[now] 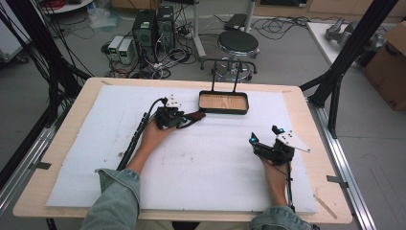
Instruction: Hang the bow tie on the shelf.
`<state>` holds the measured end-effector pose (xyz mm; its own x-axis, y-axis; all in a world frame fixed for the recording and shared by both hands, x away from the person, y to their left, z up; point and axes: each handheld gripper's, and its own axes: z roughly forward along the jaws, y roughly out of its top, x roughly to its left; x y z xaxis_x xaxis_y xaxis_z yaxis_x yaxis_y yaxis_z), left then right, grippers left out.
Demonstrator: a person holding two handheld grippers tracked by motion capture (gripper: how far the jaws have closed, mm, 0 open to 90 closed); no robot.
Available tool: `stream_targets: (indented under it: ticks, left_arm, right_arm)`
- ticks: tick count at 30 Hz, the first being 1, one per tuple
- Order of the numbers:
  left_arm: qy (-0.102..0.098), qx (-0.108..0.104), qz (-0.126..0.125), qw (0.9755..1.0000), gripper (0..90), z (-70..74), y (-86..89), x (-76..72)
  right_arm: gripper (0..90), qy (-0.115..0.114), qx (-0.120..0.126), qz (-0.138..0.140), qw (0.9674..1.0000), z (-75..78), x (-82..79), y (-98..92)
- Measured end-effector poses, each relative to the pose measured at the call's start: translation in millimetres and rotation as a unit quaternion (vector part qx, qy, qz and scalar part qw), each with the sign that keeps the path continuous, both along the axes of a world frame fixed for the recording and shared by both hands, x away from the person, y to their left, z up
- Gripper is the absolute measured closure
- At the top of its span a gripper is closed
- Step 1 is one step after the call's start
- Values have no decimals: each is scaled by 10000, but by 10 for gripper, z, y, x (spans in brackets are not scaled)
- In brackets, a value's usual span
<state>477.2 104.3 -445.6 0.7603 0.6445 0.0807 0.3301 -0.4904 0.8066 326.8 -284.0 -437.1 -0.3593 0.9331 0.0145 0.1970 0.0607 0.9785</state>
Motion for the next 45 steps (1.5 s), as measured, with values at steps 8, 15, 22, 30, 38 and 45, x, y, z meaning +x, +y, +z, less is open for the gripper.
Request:
stream_targets:
  ticks: [8,15,22,30,38,45]
  left_arm:
    - [-159,-466,-193,9986,744,170,23,-66]
    - [-446,-1113,-209,9926,746,405,69,-120]
    - [-635,-1504,-247,9863,748,639,34,-132]
    - [-914,-1949,-167,9764,749,911,-63,-83]
    - [-1067,-2274,110,9679,750,1107,-103,59]
    - [-1098,-2690,409,9560,751,1118,-95,200]
  right_arm:
    - [120,17,28,-1,10000,0,-2,-3]
    - [120,14,12,-1,10000,0,1,-5]
    - [120,30,36,-13,10000,-2,1,-8]
    - [120,22,59,-4,10000,-2,4,-15]
    - [120,35,71,-1,10000,-3,5,-21]
    - [120,49,115,11,9999,-4,6,-22]
